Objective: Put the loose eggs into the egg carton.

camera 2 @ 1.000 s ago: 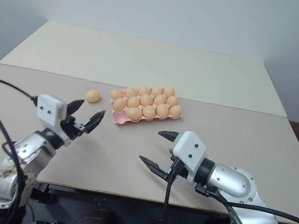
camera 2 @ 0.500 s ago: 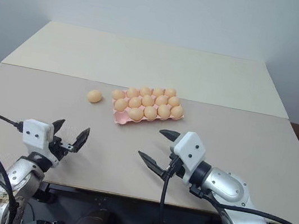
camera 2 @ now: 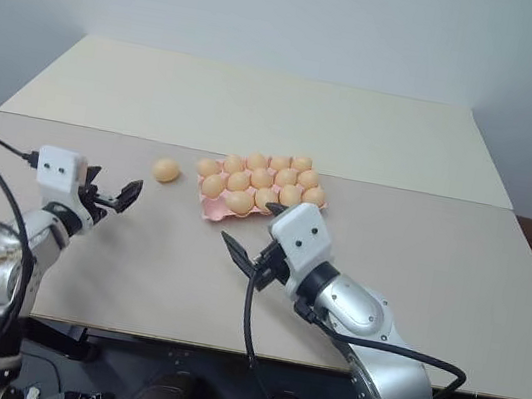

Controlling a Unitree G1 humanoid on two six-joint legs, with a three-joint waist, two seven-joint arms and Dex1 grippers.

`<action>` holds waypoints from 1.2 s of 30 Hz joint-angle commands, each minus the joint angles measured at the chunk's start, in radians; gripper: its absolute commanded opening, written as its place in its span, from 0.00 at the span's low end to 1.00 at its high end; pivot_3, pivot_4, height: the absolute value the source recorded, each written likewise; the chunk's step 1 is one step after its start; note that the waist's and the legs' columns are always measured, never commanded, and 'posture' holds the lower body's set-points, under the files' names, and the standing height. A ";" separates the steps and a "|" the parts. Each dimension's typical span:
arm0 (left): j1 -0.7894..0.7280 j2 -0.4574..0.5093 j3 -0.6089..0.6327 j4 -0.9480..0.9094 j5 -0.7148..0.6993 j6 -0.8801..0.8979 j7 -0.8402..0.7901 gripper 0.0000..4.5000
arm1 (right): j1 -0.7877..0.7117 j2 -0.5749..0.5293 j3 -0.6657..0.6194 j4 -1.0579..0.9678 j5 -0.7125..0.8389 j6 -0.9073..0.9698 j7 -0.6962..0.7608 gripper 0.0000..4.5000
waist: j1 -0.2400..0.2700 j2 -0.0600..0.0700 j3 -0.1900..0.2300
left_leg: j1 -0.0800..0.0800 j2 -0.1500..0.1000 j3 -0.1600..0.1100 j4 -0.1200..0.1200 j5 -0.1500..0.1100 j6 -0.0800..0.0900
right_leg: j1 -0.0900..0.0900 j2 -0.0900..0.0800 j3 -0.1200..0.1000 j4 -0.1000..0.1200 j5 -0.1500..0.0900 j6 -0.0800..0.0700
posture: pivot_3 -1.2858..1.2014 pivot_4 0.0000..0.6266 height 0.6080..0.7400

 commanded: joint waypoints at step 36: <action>-0.339 -0.051 -0.123 0.433 0.179 -0.211 0.016 0.39 | -0.068 -0.021 -0.006 -0.035 -0.010 0.041 0.068 1.00 | -0.023 0.000 0.000 | -0.003 0.000 0.000 0.000 0.000 0.000 | -0.003 0.000 -0.001 0.001 0.000 0.001 | 0.52 0.24 1.00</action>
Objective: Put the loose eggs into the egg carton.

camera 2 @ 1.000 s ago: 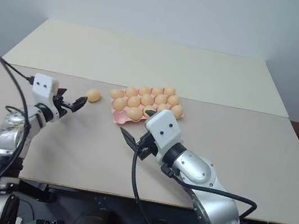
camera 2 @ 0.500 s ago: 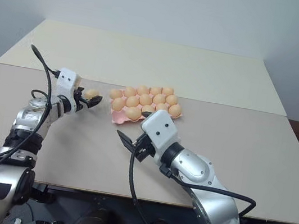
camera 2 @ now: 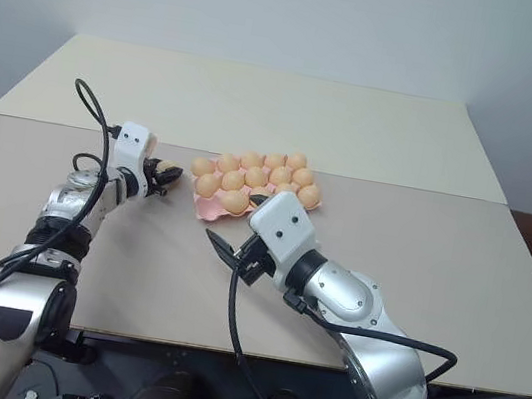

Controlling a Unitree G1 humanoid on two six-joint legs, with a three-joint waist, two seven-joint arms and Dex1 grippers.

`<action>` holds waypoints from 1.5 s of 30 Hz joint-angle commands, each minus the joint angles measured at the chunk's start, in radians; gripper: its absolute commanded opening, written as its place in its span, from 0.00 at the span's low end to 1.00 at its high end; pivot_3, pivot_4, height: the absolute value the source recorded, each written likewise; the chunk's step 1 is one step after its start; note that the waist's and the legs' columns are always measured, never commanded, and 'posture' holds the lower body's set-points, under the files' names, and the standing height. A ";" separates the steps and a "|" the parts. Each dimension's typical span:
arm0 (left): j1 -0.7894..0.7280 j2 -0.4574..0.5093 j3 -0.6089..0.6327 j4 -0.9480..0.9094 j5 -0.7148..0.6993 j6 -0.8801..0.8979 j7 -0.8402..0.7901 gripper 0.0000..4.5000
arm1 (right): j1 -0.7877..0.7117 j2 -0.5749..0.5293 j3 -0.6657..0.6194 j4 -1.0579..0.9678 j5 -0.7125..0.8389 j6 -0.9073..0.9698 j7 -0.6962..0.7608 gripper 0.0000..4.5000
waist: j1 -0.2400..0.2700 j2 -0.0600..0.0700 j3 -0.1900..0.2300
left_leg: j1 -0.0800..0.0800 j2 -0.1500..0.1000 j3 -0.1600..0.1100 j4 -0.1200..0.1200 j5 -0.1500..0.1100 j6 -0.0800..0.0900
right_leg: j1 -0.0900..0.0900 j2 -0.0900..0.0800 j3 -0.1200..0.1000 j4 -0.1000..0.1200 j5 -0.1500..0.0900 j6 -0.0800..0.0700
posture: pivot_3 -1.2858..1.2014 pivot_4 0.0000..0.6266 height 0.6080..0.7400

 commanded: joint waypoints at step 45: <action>0.420 -0.226 -0.187 -0.846 0.079 0.104 0.213 0.54 | 0.119 -0.154 -0.162 -0.128 0.132 -0.017 0.093 1.00 | 0.012 0.000 0.000 | 0.001 0.000 -0.001 0.000 0.001 0.002 | 0.002 0.000 0.001 -0.003 0.003 0.000 | 0.52 0.24 1.00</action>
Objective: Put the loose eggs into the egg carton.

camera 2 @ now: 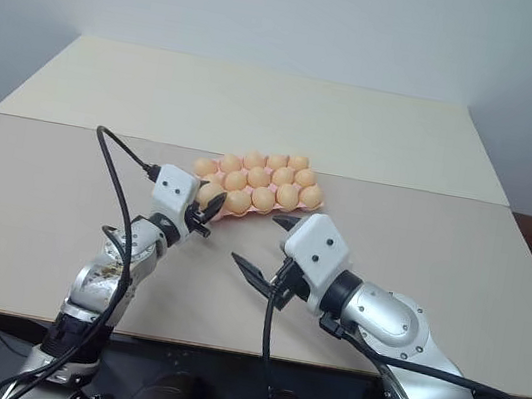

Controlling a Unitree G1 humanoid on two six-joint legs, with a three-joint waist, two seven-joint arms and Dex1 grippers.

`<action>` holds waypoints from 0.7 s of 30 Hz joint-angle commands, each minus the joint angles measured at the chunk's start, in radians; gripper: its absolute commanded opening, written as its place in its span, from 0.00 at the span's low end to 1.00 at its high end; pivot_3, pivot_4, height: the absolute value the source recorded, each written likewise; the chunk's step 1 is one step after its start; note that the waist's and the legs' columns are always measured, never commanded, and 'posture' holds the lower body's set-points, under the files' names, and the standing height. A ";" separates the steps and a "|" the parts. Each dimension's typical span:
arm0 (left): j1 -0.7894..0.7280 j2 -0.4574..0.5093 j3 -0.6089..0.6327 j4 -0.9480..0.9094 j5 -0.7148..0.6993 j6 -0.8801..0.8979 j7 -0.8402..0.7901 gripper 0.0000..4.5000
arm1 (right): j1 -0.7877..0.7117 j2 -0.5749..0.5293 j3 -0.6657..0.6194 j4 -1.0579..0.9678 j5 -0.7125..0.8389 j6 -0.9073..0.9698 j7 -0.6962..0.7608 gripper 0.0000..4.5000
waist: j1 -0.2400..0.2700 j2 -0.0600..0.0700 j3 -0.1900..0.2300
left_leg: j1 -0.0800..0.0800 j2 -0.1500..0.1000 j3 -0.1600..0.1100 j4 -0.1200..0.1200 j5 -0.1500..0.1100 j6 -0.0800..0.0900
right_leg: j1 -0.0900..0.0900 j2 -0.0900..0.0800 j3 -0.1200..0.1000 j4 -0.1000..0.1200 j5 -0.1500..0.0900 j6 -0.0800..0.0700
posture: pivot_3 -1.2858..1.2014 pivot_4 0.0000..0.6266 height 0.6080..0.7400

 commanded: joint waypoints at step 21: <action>-0.029 -0.021 0.141 -0.203 -0.086 0.069 0.039 0.99 | 0.008 -0.002 -0.036 -0.009 -0.020 -0.043 -0.015 1.00 | 0.000 0.000 0.000 | 0.000 0.000 0.000 0.000 0.000 0.000 | 0.000 0.000 0.000 0.000 0.000 0.000 | 0.52 0.24 1.00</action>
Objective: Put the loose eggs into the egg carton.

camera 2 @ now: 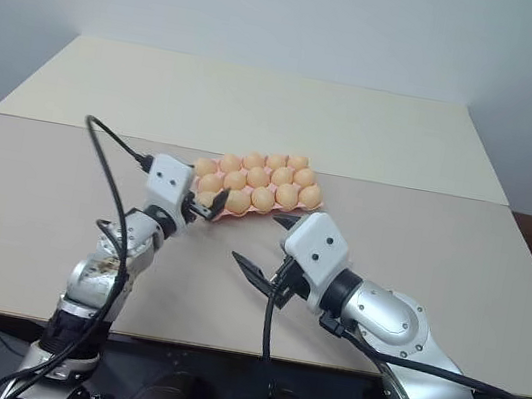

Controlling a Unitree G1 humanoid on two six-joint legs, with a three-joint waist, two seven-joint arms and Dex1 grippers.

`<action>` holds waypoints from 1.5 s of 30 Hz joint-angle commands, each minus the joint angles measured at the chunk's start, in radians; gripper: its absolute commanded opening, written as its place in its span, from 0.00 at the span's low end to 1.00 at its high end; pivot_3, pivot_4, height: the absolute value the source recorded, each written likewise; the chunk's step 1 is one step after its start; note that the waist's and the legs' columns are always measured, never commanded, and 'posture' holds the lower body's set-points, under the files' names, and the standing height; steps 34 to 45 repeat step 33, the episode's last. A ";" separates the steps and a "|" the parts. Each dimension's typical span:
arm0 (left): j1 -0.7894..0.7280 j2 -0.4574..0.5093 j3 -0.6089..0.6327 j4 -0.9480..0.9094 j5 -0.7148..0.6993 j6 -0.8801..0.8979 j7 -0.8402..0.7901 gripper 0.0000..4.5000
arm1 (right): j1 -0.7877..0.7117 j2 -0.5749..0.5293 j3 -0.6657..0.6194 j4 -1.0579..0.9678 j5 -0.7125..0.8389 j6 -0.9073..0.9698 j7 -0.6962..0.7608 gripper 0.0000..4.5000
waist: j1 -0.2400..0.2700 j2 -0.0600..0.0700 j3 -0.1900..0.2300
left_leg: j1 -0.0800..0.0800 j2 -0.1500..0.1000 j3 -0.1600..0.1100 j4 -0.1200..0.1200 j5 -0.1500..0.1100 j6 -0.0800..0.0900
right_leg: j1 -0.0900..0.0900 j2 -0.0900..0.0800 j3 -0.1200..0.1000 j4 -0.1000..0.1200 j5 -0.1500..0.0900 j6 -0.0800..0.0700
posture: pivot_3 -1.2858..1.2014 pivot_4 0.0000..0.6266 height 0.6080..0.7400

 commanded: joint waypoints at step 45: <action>0.596 -0.077 0.159 -0.428 -0.091 -0.132 0.086 0.99 | 0.360 0.466 -0.263 0.435 -0.314 -0.694 -0.452 1.00 | -0.011 0.001 -0.001 | 0.001 0.001 0.002 0.000 0.000 0.000 | 0.000 0.000 0.002 0.000 0.000 -0.001 | 0.52 0.24 1.00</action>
